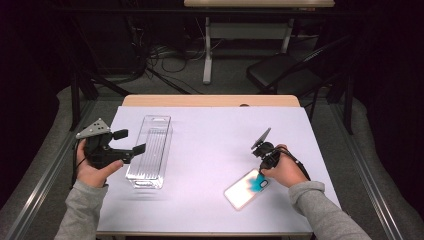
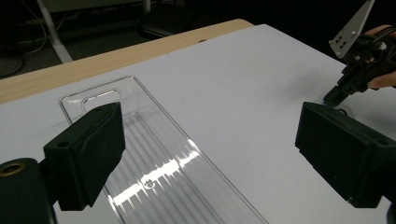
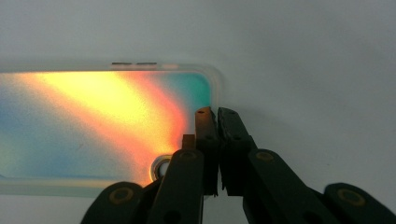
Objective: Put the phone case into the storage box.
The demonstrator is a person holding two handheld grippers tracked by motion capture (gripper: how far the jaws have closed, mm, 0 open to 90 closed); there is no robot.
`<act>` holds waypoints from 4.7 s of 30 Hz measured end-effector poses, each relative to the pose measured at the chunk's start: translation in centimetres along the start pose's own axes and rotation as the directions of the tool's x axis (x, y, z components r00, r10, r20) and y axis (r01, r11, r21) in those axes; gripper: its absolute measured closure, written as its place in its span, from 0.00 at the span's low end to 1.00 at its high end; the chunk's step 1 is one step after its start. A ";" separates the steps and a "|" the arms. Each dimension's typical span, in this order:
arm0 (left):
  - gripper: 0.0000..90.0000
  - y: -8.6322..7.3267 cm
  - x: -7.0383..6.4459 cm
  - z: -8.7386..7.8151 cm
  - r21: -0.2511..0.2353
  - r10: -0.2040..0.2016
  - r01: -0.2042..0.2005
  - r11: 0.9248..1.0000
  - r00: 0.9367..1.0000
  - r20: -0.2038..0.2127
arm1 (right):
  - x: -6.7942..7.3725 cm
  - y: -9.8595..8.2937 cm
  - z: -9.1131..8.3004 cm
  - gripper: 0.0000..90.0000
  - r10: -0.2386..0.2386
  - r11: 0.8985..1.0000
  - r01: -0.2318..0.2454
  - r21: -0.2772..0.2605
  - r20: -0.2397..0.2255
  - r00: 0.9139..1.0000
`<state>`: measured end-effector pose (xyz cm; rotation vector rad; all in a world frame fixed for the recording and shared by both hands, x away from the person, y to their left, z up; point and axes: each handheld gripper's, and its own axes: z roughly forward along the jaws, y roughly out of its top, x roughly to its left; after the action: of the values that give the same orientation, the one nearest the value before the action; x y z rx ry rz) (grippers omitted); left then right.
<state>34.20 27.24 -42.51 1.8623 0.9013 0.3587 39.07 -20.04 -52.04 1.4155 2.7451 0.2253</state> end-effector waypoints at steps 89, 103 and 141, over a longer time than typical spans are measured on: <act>0.12 0.2 -1.8 1.1 0.004 0.028 -0.028 1.000 0.999 0.047 | 6.1 1.6 -9.3 0.98 -0.125 0.919 0.144 -0.368 0.077 0.989; 0.13 0.3 -2.7 1.8 0.009 0.042 -0.043 0.999 0.997 0.065 | 7.4 2.3 -9.7 0.98 -0.156 0.891 0.178 -0.417 0.087 0.984; 0.21 -0.2 -5.4 4.3 0.017 0.056 -0.059 0.998 0.987 0.151 | 10.2 3.8 -10.2 0.98 -0.206 0.844 0.262 -0.469 0.168 0.964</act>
<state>33.02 20.56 -43.91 1.9105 0.7529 0.2410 35.10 -10.70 -41.11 0.9207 2.4832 0.7416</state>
